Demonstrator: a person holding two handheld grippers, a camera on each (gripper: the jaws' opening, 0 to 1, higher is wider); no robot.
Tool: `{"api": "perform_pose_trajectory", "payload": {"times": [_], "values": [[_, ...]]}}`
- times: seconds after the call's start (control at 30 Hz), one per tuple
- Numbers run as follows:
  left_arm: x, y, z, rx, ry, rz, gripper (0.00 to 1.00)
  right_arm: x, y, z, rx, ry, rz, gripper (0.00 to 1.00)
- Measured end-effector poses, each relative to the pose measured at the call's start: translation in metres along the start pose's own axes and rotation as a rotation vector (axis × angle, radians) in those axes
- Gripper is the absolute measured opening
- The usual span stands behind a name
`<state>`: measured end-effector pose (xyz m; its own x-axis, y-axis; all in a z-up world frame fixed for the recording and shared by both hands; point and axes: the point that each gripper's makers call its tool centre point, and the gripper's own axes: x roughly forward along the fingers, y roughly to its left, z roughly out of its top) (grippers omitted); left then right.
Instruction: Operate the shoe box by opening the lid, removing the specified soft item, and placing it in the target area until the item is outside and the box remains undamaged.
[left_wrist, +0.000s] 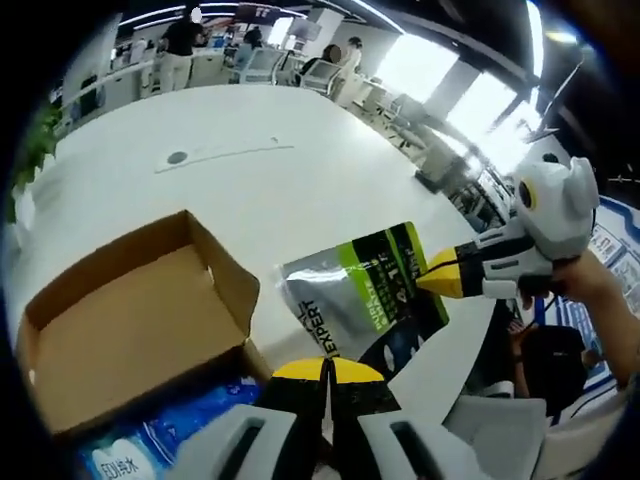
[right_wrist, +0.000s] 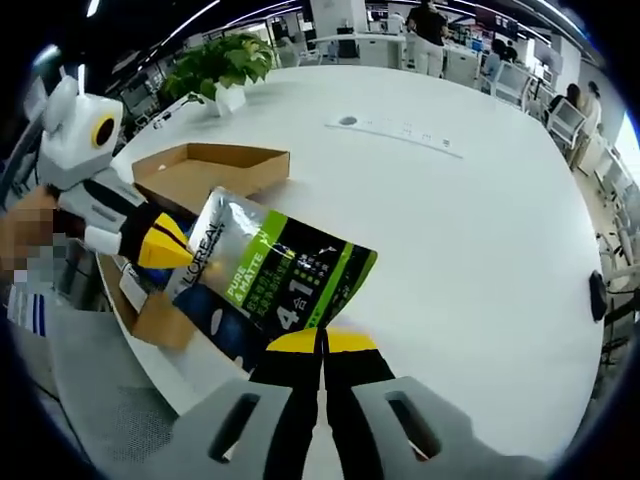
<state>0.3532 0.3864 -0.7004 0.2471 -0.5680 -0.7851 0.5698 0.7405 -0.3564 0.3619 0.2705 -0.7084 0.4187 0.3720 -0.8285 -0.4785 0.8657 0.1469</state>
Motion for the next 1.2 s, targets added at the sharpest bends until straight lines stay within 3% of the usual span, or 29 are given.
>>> {"api": "perform_pose_trajectory", "payload": {"times": [0.3,0.8,1.2], "values": [[0.017,0.005,-0.006,0.114,0.103,0.051,0.0,0.017,-0.008,-0.004,0.018,0.017,0.004,0.0],[0.043,0.006,-0.013,0.268,0.2,0.09,0.0,0.033,-0.021,-0.017,0.074,0.02,-0.002,0.0],[0.059,0.011,-0.017,0.476,0.278,0.144,0.01,0.05,-0.027,-0.028,0.089,0.017,0.004,0.0]]}}
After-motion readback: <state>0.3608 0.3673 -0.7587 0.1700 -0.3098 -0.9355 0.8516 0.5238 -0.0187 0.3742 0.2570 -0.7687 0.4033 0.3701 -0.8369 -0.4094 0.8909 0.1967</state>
